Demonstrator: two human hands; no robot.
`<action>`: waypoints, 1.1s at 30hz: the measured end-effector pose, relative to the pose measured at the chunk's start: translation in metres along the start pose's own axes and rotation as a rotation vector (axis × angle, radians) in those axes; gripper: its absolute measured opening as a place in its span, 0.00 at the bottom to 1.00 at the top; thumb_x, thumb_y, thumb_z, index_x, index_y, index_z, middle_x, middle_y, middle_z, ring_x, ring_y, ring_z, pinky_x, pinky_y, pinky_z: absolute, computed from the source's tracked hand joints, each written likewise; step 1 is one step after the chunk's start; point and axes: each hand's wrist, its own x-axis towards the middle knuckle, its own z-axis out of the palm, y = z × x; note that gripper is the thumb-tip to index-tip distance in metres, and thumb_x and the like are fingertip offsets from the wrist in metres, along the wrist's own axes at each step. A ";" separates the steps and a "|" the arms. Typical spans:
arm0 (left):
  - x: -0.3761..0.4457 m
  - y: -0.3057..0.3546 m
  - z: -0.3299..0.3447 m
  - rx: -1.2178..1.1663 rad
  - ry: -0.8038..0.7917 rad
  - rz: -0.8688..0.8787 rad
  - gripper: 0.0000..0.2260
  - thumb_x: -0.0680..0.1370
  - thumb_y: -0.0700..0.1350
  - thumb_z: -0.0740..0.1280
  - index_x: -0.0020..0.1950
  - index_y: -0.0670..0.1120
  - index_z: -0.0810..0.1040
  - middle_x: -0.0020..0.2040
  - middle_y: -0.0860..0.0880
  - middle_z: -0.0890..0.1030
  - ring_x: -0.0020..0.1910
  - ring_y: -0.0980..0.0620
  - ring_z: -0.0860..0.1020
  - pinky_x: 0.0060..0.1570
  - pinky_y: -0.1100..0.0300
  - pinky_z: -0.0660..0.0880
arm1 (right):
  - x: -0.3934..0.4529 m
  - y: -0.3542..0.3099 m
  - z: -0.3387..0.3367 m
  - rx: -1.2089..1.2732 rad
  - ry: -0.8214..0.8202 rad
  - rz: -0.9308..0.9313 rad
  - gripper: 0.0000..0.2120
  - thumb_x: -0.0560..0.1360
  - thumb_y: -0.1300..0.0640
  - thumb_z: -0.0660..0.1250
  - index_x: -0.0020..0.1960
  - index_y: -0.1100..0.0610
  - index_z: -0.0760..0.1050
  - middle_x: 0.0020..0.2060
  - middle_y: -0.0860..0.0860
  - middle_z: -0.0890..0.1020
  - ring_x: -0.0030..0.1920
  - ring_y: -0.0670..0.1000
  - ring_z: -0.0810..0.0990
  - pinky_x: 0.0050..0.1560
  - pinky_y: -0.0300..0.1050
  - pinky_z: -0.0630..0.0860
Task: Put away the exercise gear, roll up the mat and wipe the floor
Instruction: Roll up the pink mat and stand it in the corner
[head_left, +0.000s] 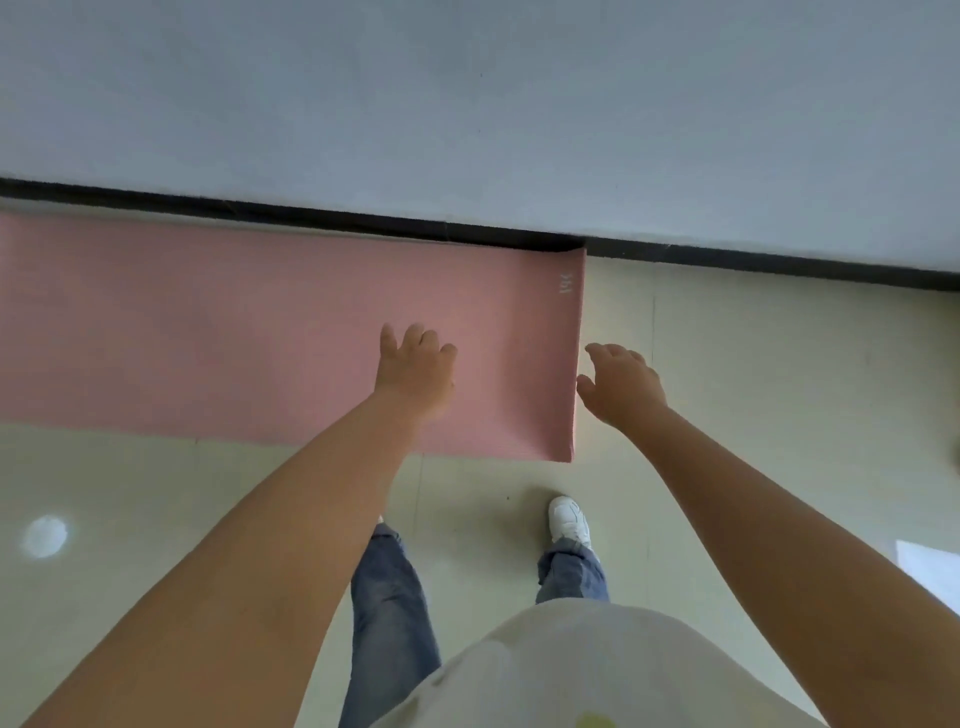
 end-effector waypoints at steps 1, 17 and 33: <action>0.010 -0.007 0.003 0.019 0.012 0.049 0.18 0.81 0.49 0.57 0.69 0.45 0.68 0.69 0.44 0.68 0.71 0.45 0.61 0.71 0.42 0.53 | 0.003 -0.003 0.009 0.032 0.003 0.065 0.21 0.78 0.56 0.57 0.70 0.59 0.64 0.66 0.56 0.72 0.67 0.58 0.68 0.64 0.52 0.67; 0.222 0.029 0.230 0.115 -0.023 0.292 0.17 0.80 0.48 0.57 0.68 0.45 0.68 0.69 0.45 0.67 0.73 0.45 0.59 0.73 0.43 0.52 | 0.155 0.039 0.270 0.405 0.019 0.583 0.15 0.80 0.58 0.50 0.60 0.63 0.70 0.58 0.59 0.76 0.60 0.60 0.72 0.57 0.50 0.68; 0.413 0.107 0.433 0.124 0.185 0.352 0.17 0.80 0.49 0.58 0.67 0.45 0.71 0.66 0.43 0.72 0.68 0.43 0.67 0.68 0.46 0.62 | 0.359 0.128 0.411 0.781 0.368 0.626 0.18 0.77 0.65 0.54 0.66 0.65 0.67 0.61 0.61 0.76 0.61 0.60 0.75 0.53 0.45 0.71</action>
